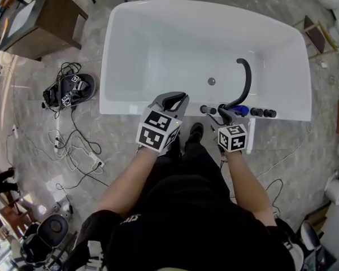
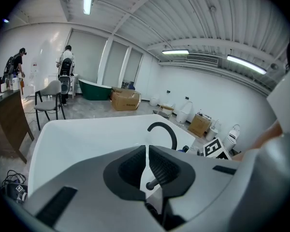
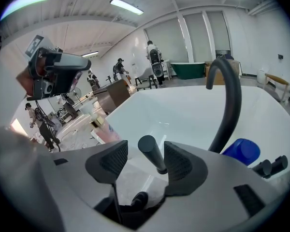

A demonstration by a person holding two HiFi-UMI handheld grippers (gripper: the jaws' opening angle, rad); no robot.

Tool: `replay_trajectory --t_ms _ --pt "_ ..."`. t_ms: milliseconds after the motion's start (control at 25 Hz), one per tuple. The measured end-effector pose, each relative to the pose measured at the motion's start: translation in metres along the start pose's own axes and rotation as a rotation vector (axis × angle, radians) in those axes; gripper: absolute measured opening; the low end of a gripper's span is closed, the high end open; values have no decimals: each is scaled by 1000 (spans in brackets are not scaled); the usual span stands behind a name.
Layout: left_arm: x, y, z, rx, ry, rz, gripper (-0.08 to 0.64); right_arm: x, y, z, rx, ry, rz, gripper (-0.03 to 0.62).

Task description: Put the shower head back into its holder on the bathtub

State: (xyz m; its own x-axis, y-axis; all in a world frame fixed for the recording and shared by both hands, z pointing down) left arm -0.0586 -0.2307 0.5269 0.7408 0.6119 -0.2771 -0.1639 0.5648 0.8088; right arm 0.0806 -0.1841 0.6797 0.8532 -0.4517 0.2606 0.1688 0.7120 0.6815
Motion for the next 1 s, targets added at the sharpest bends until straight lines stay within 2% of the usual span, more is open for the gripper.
replay_trajectory --t_ms 280,560,760,1000 --pt "9 -25 -28 51 6 11 34 -11 -40 -58 64 50 -27 192" --pt "20 -26 -42 83 32 15 34 -28 -78 -109 170 93 -45 125" --pt "31 -29 -44 101 13 5 34 -35 -100 -146 227 61 -76 73" --pt "46 -59 -35 116 -52 24 34 -13 -140 -182 306 -27 -91 15"
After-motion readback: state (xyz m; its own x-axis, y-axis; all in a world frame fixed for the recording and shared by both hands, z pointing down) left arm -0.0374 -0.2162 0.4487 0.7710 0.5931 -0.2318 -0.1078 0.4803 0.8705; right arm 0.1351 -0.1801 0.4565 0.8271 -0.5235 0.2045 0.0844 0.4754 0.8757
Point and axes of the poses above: the fingertips, and each gripper's own axes: z forward along the fingers, x to its right, y out of its underside, the point moved 1 cm from there along -z, backward along the fingers, and after that the axes turned 2 degrees about x, right-handed, at the moved point
